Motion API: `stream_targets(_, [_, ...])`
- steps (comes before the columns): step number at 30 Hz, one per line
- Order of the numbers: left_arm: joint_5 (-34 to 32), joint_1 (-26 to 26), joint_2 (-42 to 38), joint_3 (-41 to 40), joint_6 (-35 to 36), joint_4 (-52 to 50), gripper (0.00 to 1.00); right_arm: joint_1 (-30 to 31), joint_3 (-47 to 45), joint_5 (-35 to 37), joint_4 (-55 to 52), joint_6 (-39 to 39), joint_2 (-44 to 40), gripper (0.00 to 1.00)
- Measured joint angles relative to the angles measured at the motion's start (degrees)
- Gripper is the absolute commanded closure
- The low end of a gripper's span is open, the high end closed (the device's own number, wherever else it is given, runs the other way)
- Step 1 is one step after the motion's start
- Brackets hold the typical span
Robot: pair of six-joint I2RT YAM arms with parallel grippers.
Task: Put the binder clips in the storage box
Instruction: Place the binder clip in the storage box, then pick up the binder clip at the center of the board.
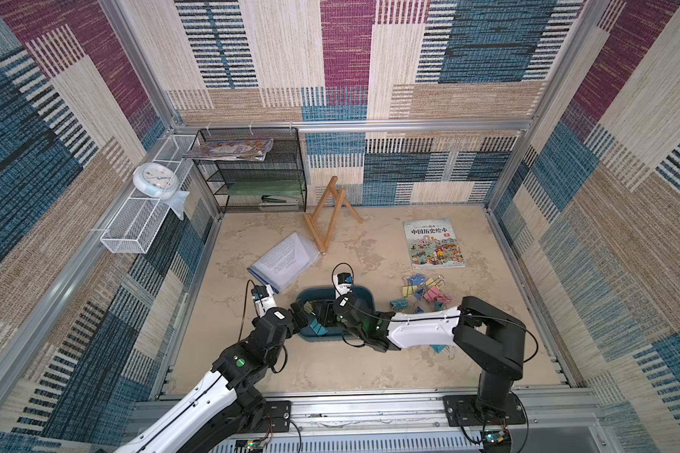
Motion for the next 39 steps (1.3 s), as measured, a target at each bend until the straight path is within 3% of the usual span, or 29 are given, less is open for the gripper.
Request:
stream_targets(10, [0.2,0.0,1.2,0.0,-0.2,0.5,0.1,0.0,-3.8,11.8,-22.3,-5.3,-26.2,0.44])
stream_targets(16, [1.0,0.0,3.5,0.0,-0.5,2.3,0.1,-0.9,-11.7,19.3,-38.7,-1.8,-45.9,0.44])
stream_targets(23, [1.8,0.0,6.5,0.0,-1.2,4.7,0.1,-10.8,-24.5,19.0,-49.4,5.2,-68.4,0.44])
stream_targets(26, [2.3,0.0,8.0,0.1,-1.3,5.8,0.1,-18.0,-28.0,12.2,-50.3,5.7,-69.2,0.42])
stream_targets(29, [3.0,0.0,9.6,0.8,-1.3,6.6,0.1,-24.4,-29.1,3.9,-50.1,4.1,-63.6,0.42])
stream_targets(35, [4.2,0.0,11.1,1.6,-1.3,7.6,0.1,-27.1,-28.0,-4.1,-48.1,2.1,-50.2,0.43])
stream_targets(39, [4.3,0.0,10.6,1.6,-1.3,7.6,0.1,-27.6,-28.3,-6.0,-45.9,1.4,-46.2,0.53])
